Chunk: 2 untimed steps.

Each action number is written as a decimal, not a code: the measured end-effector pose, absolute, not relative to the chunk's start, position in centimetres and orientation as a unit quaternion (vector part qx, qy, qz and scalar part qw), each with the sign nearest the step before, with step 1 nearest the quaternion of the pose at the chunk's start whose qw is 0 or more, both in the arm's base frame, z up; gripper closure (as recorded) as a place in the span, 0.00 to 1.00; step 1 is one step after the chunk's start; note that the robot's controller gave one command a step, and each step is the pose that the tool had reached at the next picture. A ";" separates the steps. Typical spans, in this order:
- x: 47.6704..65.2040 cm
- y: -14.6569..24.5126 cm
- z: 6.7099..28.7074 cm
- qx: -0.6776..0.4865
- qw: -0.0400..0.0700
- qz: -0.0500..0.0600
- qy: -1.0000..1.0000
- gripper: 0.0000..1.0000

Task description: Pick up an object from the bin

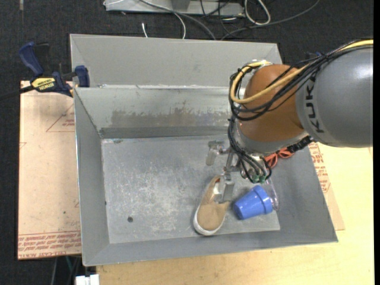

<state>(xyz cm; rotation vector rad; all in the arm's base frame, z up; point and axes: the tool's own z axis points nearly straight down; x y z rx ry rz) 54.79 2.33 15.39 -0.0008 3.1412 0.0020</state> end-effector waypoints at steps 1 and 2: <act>53.6 2.3 9.2 -0.192 0.003 0.001 0.981 0.00; 53.4 2.7 9.4 -0.243 0.003 0.001 0.970 0.00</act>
Offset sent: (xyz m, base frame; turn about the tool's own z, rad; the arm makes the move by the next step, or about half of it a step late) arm -0.0139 0.0049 -0.0332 -0.4689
